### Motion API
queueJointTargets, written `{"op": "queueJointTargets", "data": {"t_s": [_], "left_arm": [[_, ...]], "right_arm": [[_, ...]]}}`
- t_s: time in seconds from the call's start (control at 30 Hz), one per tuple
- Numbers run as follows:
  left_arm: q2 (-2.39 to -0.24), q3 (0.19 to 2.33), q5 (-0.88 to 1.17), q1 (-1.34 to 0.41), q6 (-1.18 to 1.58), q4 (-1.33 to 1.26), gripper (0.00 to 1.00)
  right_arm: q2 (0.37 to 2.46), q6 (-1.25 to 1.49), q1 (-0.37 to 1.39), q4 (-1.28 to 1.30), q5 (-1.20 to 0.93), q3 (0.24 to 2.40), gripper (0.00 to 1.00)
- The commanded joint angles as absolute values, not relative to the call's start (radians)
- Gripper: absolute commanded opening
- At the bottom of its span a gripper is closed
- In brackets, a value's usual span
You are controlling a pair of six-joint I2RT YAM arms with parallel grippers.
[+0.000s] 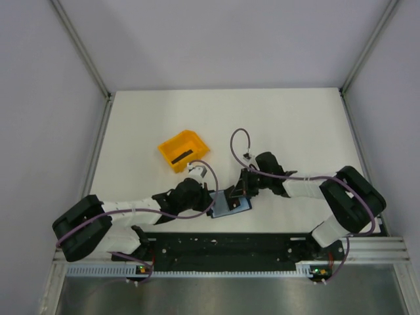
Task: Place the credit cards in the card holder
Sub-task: Insert the credit card into the card holder.
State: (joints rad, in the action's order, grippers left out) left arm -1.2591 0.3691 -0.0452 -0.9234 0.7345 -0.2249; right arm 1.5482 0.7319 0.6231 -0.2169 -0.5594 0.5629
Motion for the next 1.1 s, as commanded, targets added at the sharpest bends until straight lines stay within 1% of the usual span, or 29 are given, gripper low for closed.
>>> {"op": "queueJointTargets", "data": {"t_s": [0.0, 0.43, 0.8, 1.07], "left_arm": [[-1.258, 0.342, -0.055, -0.923, 0.726, -0.184, 0.0], [-1.256, 0.344, -0.058, -0.923, 0.724, -0.178, 0.0], [-1.262, 0.347, -0.055, -0.923, 0.726, -0.18, 0.0], [-1.255, 0.345, -0.058, -0.923, 0.727, -0.178, 0.0]], "right_arm": [[1.525, 0.69, 0.601, -0.172, -0.518, 0.577, 0.0], [1.604, 0.715, 0.603, -0.253, -0.572, 0.568, 0.0], [1.603, 0.745, 0.603, -0.339, -0.63, 0.546, 0.0], [1.58, 0.749, 0.601, -0.337, -0.638, 0.545, 0.0]]}}
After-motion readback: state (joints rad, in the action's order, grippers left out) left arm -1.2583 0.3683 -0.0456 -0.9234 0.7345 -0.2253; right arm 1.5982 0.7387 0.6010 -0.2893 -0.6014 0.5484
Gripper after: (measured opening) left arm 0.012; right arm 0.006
